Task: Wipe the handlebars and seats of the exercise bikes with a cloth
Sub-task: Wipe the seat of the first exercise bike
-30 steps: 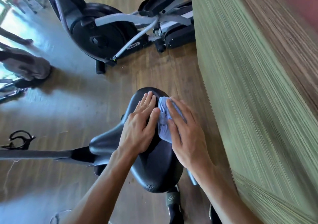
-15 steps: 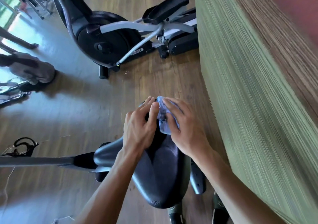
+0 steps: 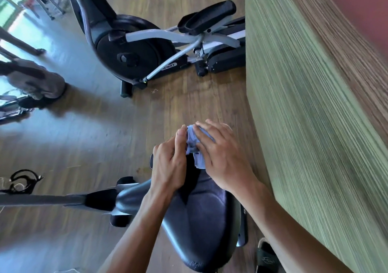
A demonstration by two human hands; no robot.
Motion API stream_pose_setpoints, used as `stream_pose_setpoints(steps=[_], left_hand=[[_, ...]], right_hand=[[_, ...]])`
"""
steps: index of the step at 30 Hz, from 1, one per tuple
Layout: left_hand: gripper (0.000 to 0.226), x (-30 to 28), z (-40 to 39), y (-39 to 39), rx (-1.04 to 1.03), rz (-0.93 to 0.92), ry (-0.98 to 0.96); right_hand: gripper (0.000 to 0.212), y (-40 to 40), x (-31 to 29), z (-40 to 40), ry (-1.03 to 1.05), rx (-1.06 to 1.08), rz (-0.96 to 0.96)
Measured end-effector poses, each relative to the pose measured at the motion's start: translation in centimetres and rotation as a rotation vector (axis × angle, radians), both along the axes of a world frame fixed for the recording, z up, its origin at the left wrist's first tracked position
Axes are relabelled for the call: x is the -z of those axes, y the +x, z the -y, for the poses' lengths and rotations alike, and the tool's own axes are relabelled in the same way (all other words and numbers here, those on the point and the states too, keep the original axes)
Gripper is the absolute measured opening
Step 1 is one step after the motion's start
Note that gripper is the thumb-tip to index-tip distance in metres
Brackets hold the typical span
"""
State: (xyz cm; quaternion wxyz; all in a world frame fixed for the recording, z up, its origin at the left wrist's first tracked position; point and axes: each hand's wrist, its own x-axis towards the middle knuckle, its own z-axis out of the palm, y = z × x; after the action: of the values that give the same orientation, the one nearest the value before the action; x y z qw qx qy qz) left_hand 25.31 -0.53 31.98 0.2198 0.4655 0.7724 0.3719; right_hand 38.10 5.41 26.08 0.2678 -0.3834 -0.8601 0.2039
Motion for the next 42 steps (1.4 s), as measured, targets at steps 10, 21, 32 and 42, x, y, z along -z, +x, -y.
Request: stream_pose_setpoints(steps=[10,21,32,42], left_hand=[[0.078,1.0,0.7,-1.8,-0.131,0.096,0.116],[0.079,1.8,3.9,-4.7,-0.287,0.146,0.108],[0.066,1.5,13.3,-6.8,-0.452,0.039,0.175],[0.047,1.5,14.5,-7.7,-0.315,0.059,0.181]], right_hand=[[0.048,3.7,-0.2,5.3,-0.107,0.095,-0.157],[0.052,-4.7,-2.3,-4.6,-0.282,-0.031,0.171],[0.027,-2.9,-2.6,-0.6,0.122,-0.060,0.013],[0.058,-0.9,-3.9,9.3,0.238,-0.318,0.167]])
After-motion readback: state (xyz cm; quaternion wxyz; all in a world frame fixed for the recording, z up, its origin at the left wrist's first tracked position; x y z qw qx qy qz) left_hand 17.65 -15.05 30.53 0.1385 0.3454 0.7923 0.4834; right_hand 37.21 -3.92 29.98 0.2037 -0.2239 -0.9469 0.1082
